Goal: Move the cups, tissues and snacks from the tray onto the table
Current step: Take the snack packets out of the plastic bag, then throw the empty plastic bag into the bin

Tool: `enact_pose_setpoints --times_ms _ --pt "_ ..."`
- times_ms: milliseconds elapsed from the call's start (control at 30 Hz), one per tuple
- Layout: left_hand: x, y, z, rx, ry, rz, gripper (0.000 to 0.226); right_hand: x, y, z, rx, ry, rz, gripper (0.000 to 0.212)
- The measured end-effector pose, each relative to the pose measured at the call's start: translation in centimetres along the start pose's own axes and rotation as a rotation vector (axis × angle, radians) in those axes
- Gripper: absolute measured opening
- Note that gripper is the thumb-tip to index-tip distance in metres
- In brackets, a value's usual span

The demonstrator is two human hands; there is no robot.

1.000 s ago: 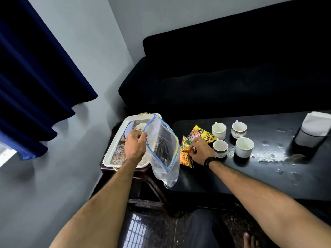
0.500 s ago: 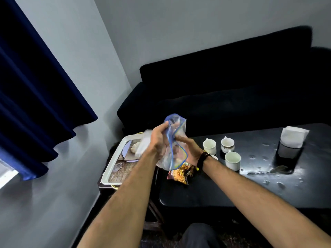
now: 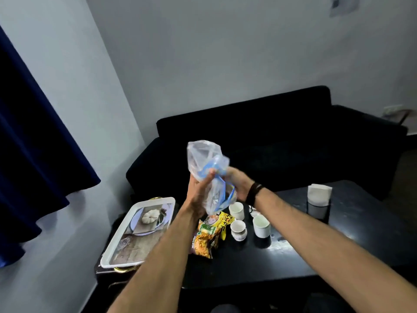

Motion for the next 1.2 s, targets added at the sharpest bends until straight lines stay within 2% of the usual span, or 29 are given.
enact_pose_setpoints --times_ms 100,167,200,233,267,333,400,467,533,600,667,733,767,833,900,1033,1067,1100,1200 --pt "-0.1 0.8 1.9 0.122 0.164 0.018 0.064 -1.9 -1.7 -2.0 -0.355 0.193 -0.082 0.021" --pt "0.2 1.4 1.4 0.162 0.282 0.063 0.046 -2.7 -2.6 -2.4 -0.621 0.242 -0.133 0.032" --pt "0.4 1.6 1.0 0.187 0.335 0.067 0.041 -2.8 -2.7 -2.6 -0.685 0.247 -0.144 0.030" --pt "0.6 1.4 0.5 0.188 0.394 0.038 0.039 -3.4 -2.8 -2.7 -0.633 0.236 -0.151 0.017" --pt "1.0 0.9 -0.3 0.156 0.469 -0.009 0.041 -3.9 -3.0 -2.7 -0.600 0.208 -0.192 0.015" --pt "1.1 0.0 -1.3 0.071 0.607 -0.099 0.056 -5.2 -3.0 -2.7 -0.534 0.097 -0.287 0.066" --pt "1.2 -0.2 -1.2 0.094 0.639 -0.127 0.062 -6.0 -3.2 -1.7 -0.649 0.040 -0.369 0.095" --pt "1.5 -0.6 0.6 0.141 0.551 -0.137 0.051 -6.2 -4.2 -2.3 -0.812 0.185 -0.462 0.099" --pt "1.8 -0.7 3.2 0.073 0.394 -0.078 0.034 -6.6 -6.3 -3.7 -0.868 0.390 -0.579 0.081" --pt "1.9 -0.7 6.1 0.016 0.201 -0.012 0.035 -7.3 -7.3 -6.0 -0.786 0.507 -0.638 0.065" --pt "1.3 -0.4 9.7 0.054 -0.053 0.033 0.024 -8.3 -7.6 -9.1 -0.698 0.583 -0.612 0.050" --pt "0.3 -1.0 13.2 0.057 -0.271 -0.019 0.022 -9.7 -7.7 -12.8 -0.590 0.713 -0.543 0.031" --pt "-0.2 -1.5 14.7 0.072 -0.328 -0.060 0.026 -10.6 -7.6 -14.4 -0.528 0.781 -0.500 0.025" --pt "-0.8 -2.3 17.7 0.159 -0.368 -0.056 0.022 -12.4 -7.6 -17.1 -0.372 0.848 -0.430 0.021" --pt "-1.0 -2.3 20.6 0.329 -0.344 0.076 0.014 -14.1 -7.5 -18.9 -0.137 0.836 -0.395 0.019" --pt "-1.5 -1.4 25.9 0.539 -0.197 0.294 0.028 -17.7 -9.2 -21.8 0.366 0.658 -0.454 0.030" --pt "-1.8 -1.8 27.6 0.544 -0.186 0.316 0.029 -18.8 -9.7 -22.7 0.391 0.609 -0.445 0.030" --pt "-1.9 -2.5 29.2 0.541 -0.195 0.332 0.028 -19.7 -10.1 -23.6 0.304 0.594 -0.405 0.030" --pt "-3.5 -5.9 34.6 0.529 -0.312 0.356 0.021 -23.9 -9.3 -28.6 -0.161 0.775 -0.190 0.031"
Point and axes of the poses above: each hand's wrist, its own x-axis towards the middle knuckle, its own z-axis out of the palm, y = z × x, the point moved 10 cm from there along x, towards the middle knuckle, and after that the axes turned 2 degrees about y, right-handed, at the moved point
